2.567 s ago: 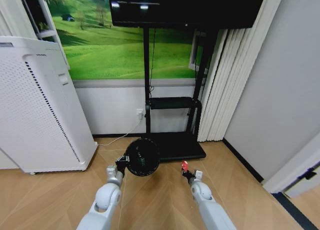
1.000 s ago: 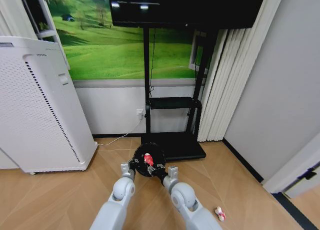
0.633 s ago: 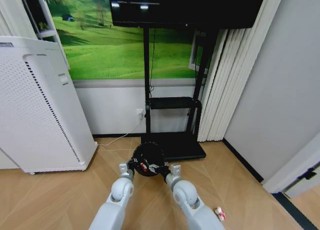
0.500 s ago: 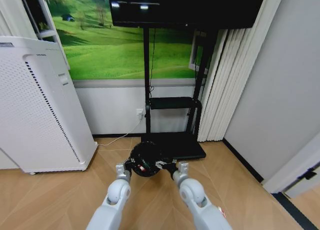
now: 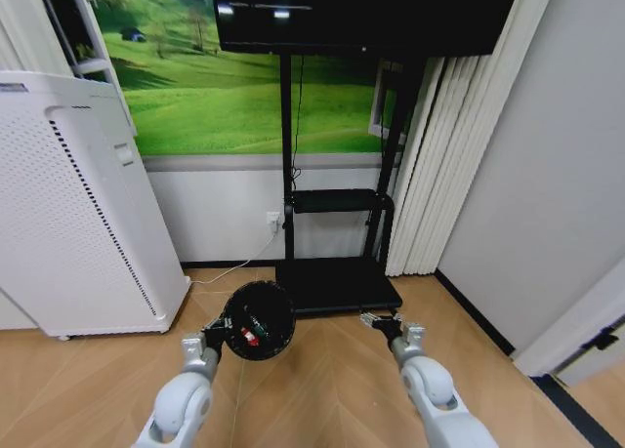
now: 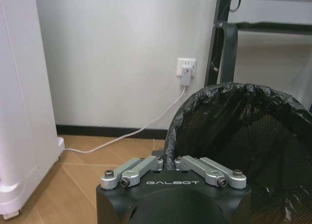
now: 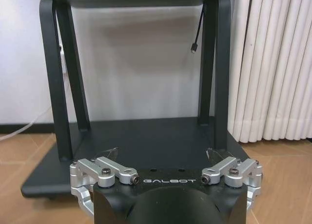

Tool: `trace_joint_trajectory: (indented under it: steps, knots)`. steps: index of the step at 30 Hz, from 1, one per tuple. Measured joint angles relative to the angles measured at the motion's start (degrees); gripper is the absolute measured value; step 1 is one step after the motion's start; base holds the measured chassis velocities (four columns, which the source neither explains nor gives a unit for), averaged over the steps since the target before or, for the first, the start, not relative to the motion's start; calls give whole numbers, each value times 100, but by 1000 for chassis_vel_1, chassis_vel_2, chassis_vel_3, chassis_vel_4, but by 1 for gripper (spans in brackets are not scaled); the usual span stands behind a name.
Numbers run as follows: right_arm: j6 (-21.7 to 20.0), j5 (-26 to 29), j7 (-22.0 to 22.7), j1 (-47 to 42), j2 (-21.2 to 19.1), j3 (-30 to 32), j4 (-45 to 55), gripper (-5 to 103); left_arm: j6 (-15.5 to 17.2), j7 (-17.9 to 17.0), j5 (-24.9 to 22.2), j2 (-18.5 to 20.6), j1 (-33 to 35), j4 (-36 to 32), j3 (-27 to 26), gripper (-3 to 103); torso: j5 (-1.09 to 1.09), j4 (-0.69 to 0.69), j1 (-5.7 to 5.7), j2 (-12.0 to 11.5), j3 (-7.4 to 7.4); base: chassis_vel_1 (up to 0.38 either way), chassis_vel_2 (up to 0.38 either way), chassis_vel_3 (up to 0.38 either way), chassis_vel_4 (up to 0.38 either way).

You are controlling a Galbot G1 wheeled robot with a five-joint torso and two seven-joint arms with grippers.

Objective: Pick up the trash bin and place the garbage on the floor into it.

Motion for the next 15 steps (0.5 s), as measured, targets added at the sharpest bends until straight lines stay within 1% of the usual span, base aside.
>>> trace_joint_trajectory:
  steps: [1, 3, 5, 11, 15]
  knots:
    - [64, -35, -61, -69, -40, 14, -61, 100, 16, 25, -7, 26, 107, -145, -100, 4, -1, 0, 0, 0, 0, 0, 0, 0, 0]
    - [92, -46, -80, -98, -50, 11, -92, 100, 28, 36, -20, 38, 154, -211, -151, 4, 0, -1, 0, 0, 0, 0, 0, 0, 0]
    - [146, -127, -89, -102, 0, -63, -151, 100, 63, 43, -58, 25, 188, -327, -246, 4, 0, 0, 0, 0, 0, 0, 0, 0, 0]
    - [139, -261, -91, -8, 153, -243, -188, 100, 112, -28, -141, -17, 119, -352, -277, 4, -1, 0, 0, 0, 1, 0, 0, 0, 0]
    - [96, -351, -91, 7, 194, -327, -180, 100, 112, -24, -145, -32, 135, -352, -341, 4, -2, 1, 0, 0, 1, -24, -83, 45, 79]
